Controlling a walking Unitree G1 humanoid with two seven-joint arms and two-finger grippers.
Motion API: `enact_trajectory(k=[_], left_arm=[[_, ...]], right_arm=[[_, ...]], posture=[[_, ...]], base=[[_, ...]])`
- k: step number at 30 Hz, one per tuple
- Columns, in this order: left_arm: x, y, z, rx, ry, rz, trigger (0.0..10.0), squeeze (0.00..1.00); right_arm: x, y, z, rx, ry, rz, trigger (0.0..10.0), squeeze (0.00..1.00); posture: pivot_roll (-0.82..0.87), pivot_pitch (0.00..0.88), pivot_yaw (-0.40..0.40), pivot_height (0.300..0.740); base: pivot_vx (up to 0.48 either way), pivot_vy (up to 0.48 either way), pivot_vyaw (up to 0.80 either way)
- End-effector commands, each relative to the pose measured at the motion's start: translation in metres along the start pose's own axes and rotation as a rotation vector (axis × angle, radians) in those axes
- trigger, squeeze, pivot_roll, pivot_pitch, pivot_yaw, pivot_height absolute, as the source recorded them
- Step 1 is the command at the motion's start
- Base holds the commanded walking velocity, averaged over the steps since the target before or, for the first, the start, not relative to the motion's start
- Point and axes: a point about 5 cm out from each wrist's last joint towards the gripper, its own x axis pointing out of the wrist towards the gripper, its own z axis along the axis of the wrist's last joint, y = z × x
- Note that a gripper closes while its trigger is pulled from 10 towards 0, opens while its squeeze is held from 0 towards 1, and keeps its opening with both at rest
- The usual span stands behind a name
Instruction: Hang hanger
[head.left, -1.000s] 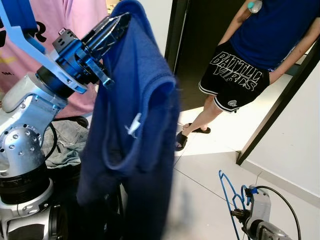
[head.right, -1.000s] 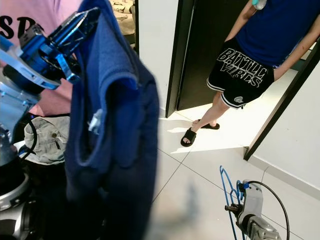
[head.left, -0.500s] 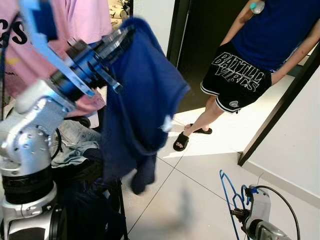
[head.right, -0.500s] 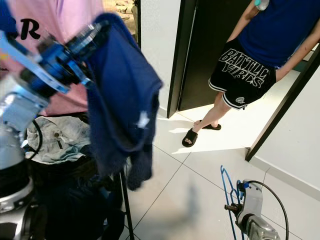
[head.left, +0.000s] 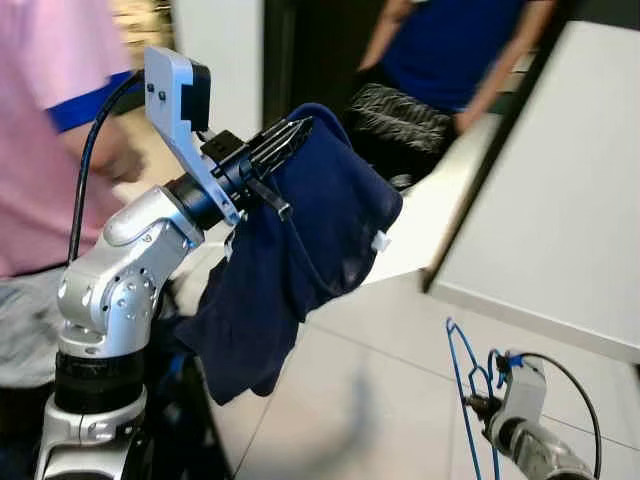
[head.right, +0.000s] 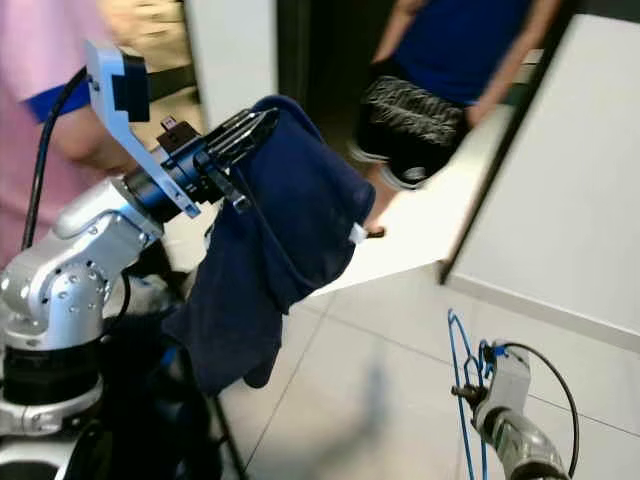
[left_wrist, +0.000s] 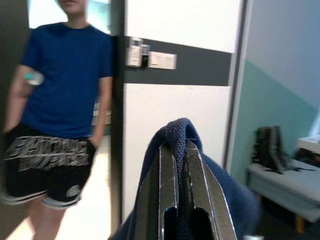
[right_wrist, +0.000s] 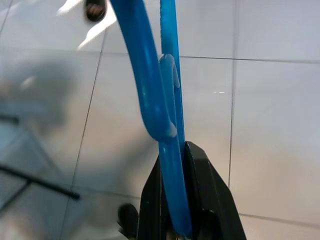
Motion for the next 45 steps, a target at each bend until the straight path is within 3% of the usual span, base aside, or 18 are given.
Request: enact_trajectory(k=[1, 4, 10, 13, 19, 23, 27, 31, 34, 37, 43, 45], left_arm=[[0.007, -0.001, -0.001, 0.039, -0.002, -0.009, 10.0, 0.0], [0.008, 0.0, -0.003, 0.071, 0.002, 0.004, 10.0, 0.0], [0.011, 0.007, -0.008, 0.229, 0.044, 0.058, 10.0, 0.0], [0.014, 0.008, -0.012, 0.254, 0.063, 0.071, 10.0, 0.0], [0.017, 0.012, -0.025, 0.243, 0.08, 0.123, 10.0, 0.0], [0.006, 0.021, -0.049, 0.209, 0.128, 0.262, 10.0, 0.0], [0.0, 0.022, -0.058, 0.187, 0.14, 0.312, 10.0, 0.0], [-0.01, 0.016, -0.075, 0.143, 0.157, 0.367, 10.0, 0.0], [-0.007, 0.008, -0.077, 0.153, 0.144, 0.344, 10.0, 0.0], [0.002, 0.007, -0.071, 0.174, 0.112, 0.311, 10.0, 0.0], [0.005, 0.006, -0.068, 0.18, 0.102, 0.3, 10.0, 0.0], [0.02, 0.0, -0.055, 0.198, 0.051, 0.234, 10.0, 0.0]], right_arm=[[0.002, 0.001, 0.023, 0.058, -0.078, 0.019, 10.0, 0.0], [0.003, 0.002, 0.032, 0.078, -0.108, 0.036, 10.0, 0.0], [0.002, 0.015, 0.076, 0.172, -0.261, 0.2, 10.0, 0.0], [0.0, 0.018, 0.092, 0.196, -0.315, 0.256, 10.0, 0.0], [-0.003, 0.031, 0.111, 0.138, -0.364, 0.326, 10.0, 0.0], [-0.008, 0.048, 0.123, 0.035, -0.397, 0.393, 10.0, 0.0], [-0.011, 0.053, 0.128, 0.001, -0.412, 0.408, 10.0, 0.0], [-0.021, 0.061, 0.145, -0.077, -0.45, 0.439, 10.0, 0.0], [-0.033, 0.068, 0.163, -0.116, -0.49, 0.492, 10.0, 0.0], [-0.047, 0.076, 0.18, -0.1, -0.549, 0.571, 10.0, 0.0], [-0.051, 0.079, 0.185, -0.085, -0.571, 0.596, 10.0, 0.0], [-0.066, 0.095, 0.198, 0.006, -0.64, 0.718, 10.0, 0.0]], posture=[[0.07, 0.0, -0.074, 0.74], [0.07, 0.0, -0.074, 0.74], [0.06, 0.0, -0.071, 0.74], [0.06, 0.0, -0.064, 0.74], [0.05, 0.0, -0.056, 0.74], [0.04, 0.0, -0.052, 0.74], [0.03, 0.0, -0.057, 0.74], [0.02, 0.0, -0.068, 0.74], [0.02, 0.0, -0.072, 0.74], [0.01, 0.0, -0.07, 0.74], [0.01, 0.0, -0.069, 0.74], [0.01, 0.0, -0.067, 0.74]], base=[[0.0, 0.0, -0.75], [0.0, 0.0, -0.75], [0.0, 0.0, -0.75], [0.0, 0.0, -0.75], [0.0, 0.0, -0.75], [0.0, 0.0, -0.75], [0.0, 0.0, -0.75], [0.0, 0.0, -0.75], [0.0, 0.0, -0.75], [0.0, 0.0, -0.75], [0.0, 0.0, -0.75], [0.0, 0.0, -0.75]])
